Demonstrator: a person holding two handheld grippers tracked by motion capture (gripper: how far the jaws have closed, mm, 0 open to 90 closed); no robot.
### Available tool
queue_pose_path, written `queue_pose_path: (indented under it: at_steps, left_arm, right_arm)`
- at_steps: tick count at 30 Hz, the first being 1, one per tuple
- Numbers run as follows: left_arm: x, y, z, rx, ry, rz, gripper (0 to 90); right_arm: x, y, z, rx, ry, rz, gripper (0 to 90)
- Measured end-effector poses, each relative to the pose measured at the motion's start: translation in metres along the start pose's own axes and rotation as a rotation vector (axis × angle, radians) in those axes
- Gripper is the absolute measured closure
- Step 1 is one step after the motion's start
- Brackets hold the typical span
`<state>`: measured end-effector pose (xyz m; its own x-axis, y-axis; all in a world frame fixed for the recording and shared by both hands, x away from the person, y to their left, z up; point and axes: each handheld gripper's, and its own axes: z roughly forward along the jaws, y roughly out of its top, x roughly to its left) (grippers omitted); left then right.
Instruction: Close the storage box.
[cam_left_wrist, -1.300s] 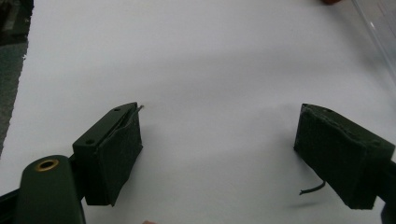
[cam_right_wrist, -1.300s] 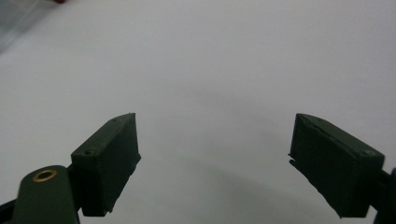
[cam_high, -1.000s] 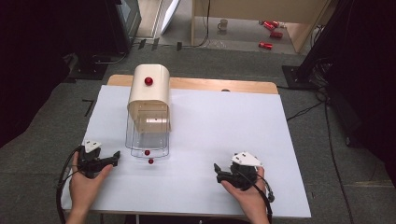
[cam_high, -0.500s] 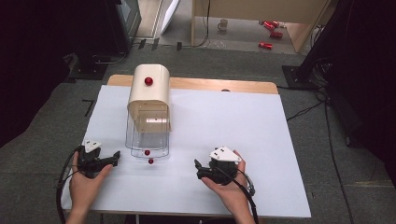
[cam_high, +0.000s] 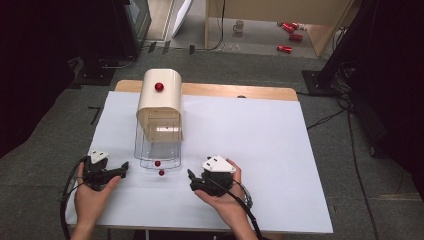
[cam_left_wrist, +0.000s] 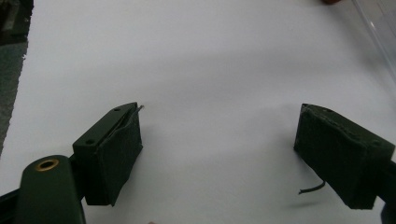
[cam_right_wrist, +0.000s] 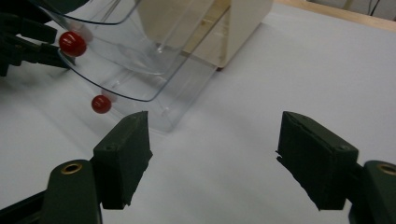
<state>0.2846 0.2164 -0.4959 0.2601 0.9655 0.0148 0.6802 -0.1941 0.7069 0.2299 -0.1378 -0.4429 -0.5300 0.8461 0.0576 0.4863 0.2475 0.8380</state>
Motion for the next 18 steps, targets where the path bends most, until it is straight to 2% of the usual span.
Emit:
queue_pose_path:
  at_steps: [11, 18]
  left_arm:
    - [0.0, 0.0, 0.0, 0.0, 0.0, 0.0, 14.9]
    - [0.0, 0.0, 0.0, 0.0, 0.0, 0.0, 14.9]
  right_arm:
    - [0.024, 0.013, 0.025, 0.003, 0.044, -0.014, 22.9]
    - [0.036, 0.021, 0.043, 0.002, 0.057, 0.007, 12.9]
